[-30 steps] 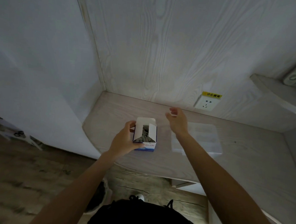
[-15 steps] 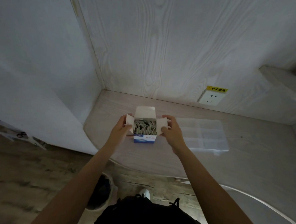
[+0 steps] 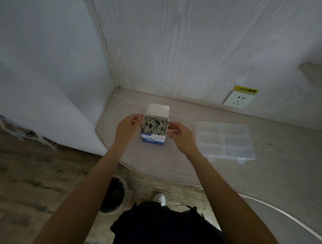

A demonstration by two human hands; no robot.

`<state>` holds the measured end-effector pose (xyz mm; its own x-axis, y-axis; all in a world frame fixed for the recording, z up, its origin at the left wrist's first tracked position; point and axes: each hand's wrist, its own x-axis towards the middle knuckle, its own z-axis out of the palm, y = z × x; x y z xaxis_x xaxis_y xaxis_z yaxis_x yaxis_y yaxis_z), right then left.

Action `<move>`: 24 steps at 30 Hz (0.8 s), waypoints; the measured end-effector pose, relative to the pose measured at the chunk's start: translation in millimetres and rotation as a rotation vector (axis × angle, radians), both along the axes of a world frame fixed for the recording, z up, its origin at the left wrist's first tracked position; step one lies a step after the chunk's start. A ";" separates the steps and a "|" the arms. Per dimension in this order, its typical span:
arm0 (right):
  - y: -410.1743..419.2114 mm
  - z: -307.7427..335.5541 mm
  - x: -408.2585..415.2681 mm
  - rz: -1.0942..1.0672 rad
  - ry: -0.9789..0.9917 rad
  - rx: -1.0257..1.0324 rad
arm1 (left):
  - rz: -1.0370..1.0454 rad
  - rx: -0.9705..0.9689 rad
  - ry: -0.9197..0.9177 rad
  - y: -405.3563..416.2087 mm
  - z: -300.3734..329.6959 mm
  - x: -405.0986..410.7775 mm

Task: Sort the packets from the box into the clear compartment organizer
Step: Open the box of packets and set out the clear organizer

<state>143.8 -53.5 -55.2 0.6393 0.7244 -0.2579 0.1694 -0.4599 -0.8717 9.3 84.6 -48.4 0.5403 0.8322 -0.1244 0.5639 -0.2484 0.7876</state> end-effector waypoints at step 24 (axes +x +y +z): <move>-193.2 -28.9 95.8 0.174 -0.736 -0.728 | -0.714 0.598 0.441 -182.1 -39.9 117.6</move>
<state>239.6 -246.7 -84.0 0.7173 0.6470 -0.2584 0.6591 -0.7504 -0.0493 126.9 -97.5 -88.3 0.9398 0.3258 -0.1029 0.3399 -0.9223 0.1837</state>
